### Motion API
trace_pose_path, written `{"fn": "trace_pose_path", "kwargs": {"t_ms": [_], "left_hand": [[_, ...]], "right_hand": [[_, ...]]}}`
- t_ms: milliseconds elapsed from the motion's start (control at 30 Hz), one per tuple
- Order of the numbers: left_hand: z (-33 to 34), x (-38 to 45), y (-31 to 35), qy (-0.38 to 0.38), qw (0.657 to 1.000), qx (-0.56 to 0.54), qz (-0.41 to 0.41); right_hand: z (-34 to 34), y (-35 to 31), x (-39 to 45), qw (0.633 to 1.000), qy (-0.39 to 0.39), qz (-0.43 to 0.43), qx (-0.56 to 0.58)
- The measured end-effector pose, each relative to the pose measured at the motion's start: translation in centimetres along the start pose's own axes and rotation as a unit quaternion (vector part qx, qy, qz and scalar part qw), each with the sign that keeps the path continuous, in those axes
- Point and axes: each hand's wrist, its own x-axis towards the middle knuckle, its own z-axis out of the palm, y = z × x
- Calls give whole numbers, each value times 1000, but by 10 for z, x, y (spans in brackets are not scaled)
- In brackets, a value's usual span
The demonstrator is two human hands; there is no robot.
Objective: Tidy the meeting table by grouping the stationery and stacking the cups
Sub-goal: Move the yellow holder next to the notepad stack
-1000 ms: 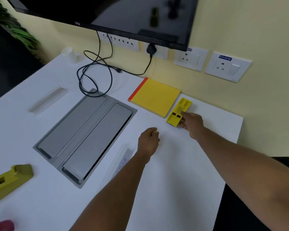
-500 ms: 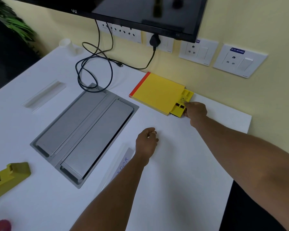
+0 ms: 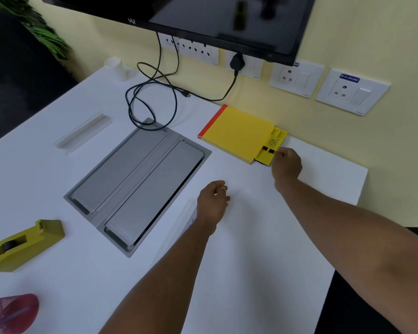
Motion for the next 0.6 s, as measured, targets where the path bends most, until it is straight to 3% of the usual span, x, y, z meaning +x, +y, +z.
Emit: {"fn": "trace_pose_path", "kwargs": {"t_ms": [600], "left_hand": [[-109, -116, 15, 89, 994, 12, 59]], "right_hand": [[9, -38, -169, 974, -152, -169, 11]]}}
